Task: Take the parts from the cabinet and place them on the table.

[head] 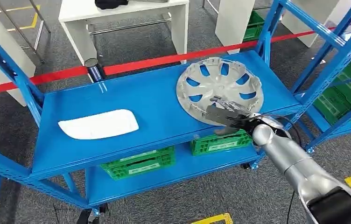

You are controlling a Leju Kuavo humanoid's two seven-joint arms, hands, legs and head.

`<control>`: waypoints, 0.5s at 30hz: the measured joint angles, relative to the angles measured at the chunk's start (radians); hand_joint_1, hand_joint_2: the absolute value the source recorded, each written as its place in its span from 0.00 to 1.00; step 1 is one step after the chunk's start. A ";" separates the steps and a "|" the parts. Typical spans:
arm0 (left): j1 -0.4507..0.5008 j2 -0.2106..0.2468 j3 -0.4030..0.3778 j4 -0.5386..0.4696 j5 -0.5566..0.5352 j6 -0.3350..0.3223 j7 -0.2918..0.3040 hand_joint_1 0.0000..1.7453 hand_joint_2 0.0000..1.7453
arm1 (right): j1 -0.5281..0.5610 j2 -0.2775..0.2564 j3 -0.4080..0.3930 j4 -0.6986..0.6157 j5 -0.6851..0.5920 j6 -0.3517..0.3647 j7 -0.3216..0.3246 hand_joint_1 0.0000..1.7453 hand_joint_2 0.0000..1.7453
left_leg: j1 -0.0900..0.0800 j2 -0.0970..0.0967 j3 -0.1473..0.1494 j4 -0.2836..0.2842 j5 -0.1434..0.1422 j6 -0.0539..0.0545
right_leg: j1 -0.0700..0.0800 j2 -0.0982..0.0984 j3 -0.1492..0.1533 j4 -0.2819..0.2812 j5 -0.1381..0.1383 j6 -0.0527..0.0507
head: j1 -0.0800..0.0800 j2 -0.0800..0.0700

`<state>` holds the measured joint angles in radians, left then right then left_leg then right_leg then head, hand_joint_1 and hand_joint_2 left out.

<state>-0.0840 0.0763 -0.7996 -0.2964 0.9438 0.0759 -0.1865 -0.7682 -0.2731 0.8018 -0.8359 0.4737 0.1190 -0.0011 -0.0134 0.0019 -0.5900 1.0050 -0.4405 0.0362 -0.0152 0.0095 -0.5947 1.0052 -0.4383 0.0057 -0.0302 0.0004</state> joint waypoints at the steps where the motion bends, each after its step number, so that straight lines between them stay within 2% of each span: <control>1: 0.002 0.000 0.000 0.000 0.002 0.002 0.000 0.00 0.00 | -0.005 0.000 0.009 0.010 0.014 -0.005 0.000 0.00 1.00 | -0.002 0.000 0.000 -0.001 0.001 0.001 | -0.001 -0.001 0.001 -0.004 0.003 0.004 | 0.000 0.000; 2: 0.003 0.000 0.000 0.000 0.006 0.003 0.000 0.00 0.00 | -0.014 0.000 0.019 0.021 0.032 -0.013 0.001 0.00 1.00 | -0.001 0.001 0.007 -0.016 0.010 0.006 | 0.003 0.000 0.004 -0.011 0.006 0.010 | 0.000 0.000; 3: 0.003 -0.002 0.000 0.000 0.010 0.003 0.000 0.00 0.00 | -0.021 -0.005 0.025 0.031 0.043 -0.019 0.001 0.00 1.00 | 0.010 0.006 0.017 -0.036 0.022 0.002 | 0.002 -0.003 -0.009 0.006 -0.004 0.009 | 0.000 0.000; 4: 0.002 -0.003 0.000 0.000 0.010 0.003 0.000 0.00 0.00 | -0.033 -0.005 0.031 0.042 0.049 -0.023 0.001 0.00 1.00 | 0.009 0.006 0.017 -0.043 0.027 0.009 | 0.003 -0.003 -0.031 0.047 -0.028 0.006 | 0.003 0.000; 6: 0.001 -0.005 0.000 -0.001 0.012 0.005 0.000 0.00 0.00 | -0.044 -0.008 0.045 0.063 0.063 -0.026 0.001 0.00 1.00 | 0.009 0.006 0.014 -0.043 0.028 0.010 | 0.000 -0.003 -0.104 0.206 -0.093 0.002 | 0.003 0.000; 7: 0.003 -0.005 0.000 -0.001 0.012 0.005 0.000 0.00 0.00 | -0.042 -0.011 0.050 0.071 0.067 -0.026 0.001 0.00 1.00 | 0.009 0.004 0.013 -0.043 0.028 0.010 | 0.000 -0.003 -0.137 0.276 -0.116 0.004 | 0.004 0.000; 8: 0.005 -0.006 0.000 -0.001 0.012 0.005 0.000 0.00 0.00 | -0.041 -0.013 0.056 0.079 0.071 -0.026 0.001 0.00 1.00 | 0.010 0.003 0.012 -0.042 0.028 0.010 | -0.002 -0.003 -0.159 0.319 -0.123 0.011 | 0.005 0.000; 9: 0.005 -0.007 0.000 -0.001 0.012 0.005 0.000 0.00 0.00 | -0.042 -0.015 0.061 0.084 0.078 -0.026 0.001 0.00 1.00 | 0.011 0.003 0.012 -0.041 0.028 0.010 | -0.005 -0.004 -0.148 0.295 -0.108 0.022 | 0.005 0.000; 10: 0.005 -0.008 0.000 -0.002 0.012 0.005 0.000 0.00 0.00 | -0.045 -0.017 0.066 0.088 0.099 -0.024 0.003 0.00 1.00 | 0.012 0.003 0.012 -0.038 0.027 0.008 | -0.008 -0.004 -0.116 0.231 -0.079 0.034 | 0.005 0.000; 12: 0.003 -0.009 0.001 -0.003 0.020 0.005 -0.003 0.00 0.00 | -0.067 -0.023 0.100 0.097 0.187 -0.019 0.016 0.00 1.00 | 0.015 0.002 0.008 -0.021 0.017 -0.005 | -0.015 -0.011 -0.019 0.042 -0.008 0.057 | 0.005 0.000; 13: 0.001 -0.007 0.002 -0.003 0.022 0.008 -0.005 0.00 0.00 | -0.081 -0.024 0.119 0.107 0.226 -0.020 0.016 0.00 1.00 | 0.010 0.002 0.000 -0.009 0.011 -0.014 | -0.012 -0.013 -0.002 0.011 -0.014 0.047 | 0.007 0.000; 14: 0.000 -0.007 0.002 -0.004 0.029 0.009 -0.006 0.00 0.00 | -0.088 -0.024 0.136 0.115 0.250 -0.023 0.016 0.00 1.00 | 0.007 0.003 -0.006 -0.001 0.009 -0.018 | -0.012 -0.004 -0.004 0.007 -0.007 0.030 | 0.004 0.000; 15: 0.001 -0.007 0.003 -0.005 0.031 0.011 -0.009 0.00 0.00 | -0.089 -0.024 0.145 0.122 0.265 -0.024 0.016 0.00 1.00 | 0.008 0.002 -0.007 -0.003 0.011 -0.020 | -0.008 -0.005 -0.004 0.009 -0.008 0.021 | 0.005 0.000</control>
<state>-0.0831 0.0690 -0.7969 -0.3010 0.9747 0.0866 -0.1953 -0.8575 -0.2972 0.9473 -0.7137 0.7390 0.0946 0.0145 -0.0051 0.0043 -0.5971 1.0024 -0.4299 0.0158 -0.0230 0.0048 -0.5987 1.0144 -0.4460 0.0271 -0.0248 0.0004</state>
